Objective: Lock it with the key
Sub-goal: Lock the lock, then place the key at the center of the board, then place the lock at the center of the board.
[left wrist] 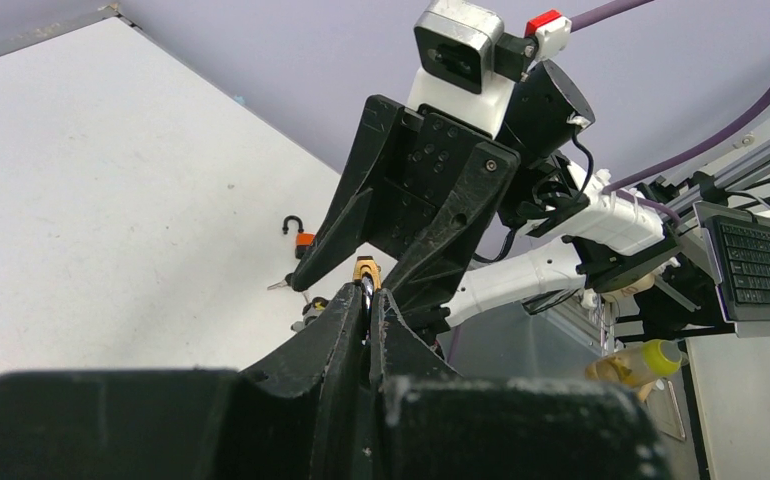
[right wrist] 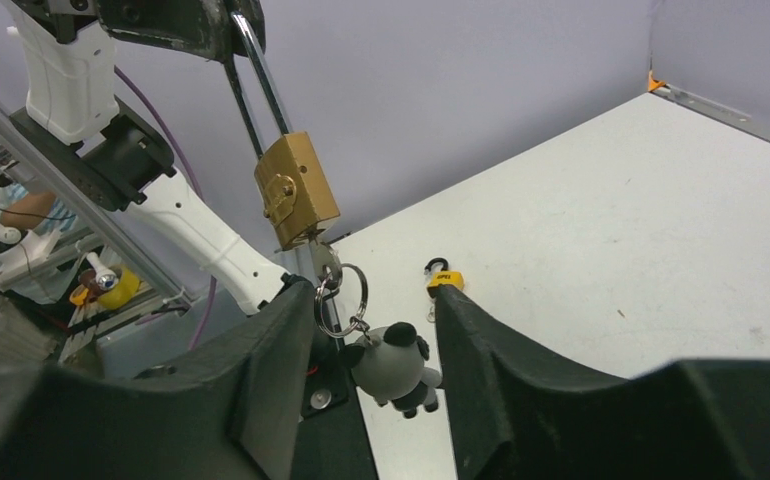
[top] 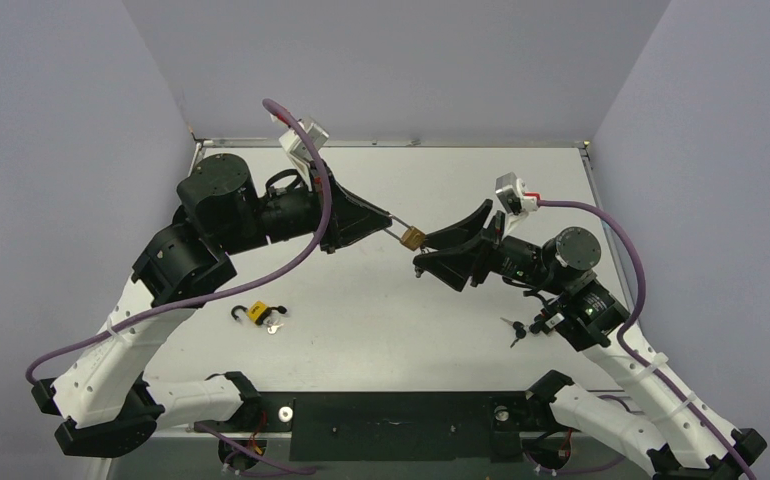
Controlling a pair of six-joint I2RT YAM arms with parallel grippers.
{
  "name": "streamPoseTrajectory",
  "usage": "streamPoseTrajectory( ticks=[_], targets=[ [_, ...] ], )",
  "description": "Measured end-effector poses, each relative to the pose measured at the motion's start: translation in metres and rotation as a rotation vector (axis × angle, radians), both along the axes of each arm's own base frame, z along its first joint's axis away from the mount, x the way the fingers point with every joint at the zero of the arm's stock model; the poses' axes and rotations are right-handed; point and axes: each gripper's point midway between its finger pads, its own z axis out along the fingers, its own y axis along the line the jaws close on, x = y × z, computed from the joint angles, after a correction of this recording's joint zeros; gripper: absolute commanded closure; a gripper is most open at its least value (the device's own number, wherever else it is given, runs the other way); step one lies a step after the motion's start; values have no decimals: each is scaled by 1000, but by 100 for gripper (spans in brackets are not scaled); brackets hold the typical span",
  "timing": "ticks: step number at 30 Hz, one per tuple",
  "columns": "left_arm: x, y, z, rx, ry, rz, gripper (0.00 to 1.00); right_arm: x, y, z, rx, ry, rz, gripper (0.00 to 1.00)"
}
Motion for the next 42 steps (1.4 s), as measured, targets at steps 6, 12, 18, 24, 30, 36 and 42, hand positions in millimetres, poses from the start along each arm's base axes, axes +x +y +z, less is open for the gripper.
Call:
streamPoseTrajectory(
  ticks=[6,12,18,24,30,36,42],
  targets=[
    [0,-1,1,-4,10,-3,100,5,0,-4,-14,2,-21,82],
    [6,-1,-1,1,15,12,100,9,1,-10,-33,6,-39,100],
    [22,9,-3,0,30,39,100,12,-7,-21,-66,10,-90,100],
    [41,19,-2,-5,30,75,100,15,-18,-59,-135,65,-153,100],
    [79,14,-24,-10,63,145,100,46,-33,-91,-221,168,-327,100],
    [161,-8,-131,36,262,252,100,103,-54,-119,-343,328,-584,100],
    [224,-29,-276,145,507,329,100,154,-76,-161,-466,467,-781,100]
  ],
)
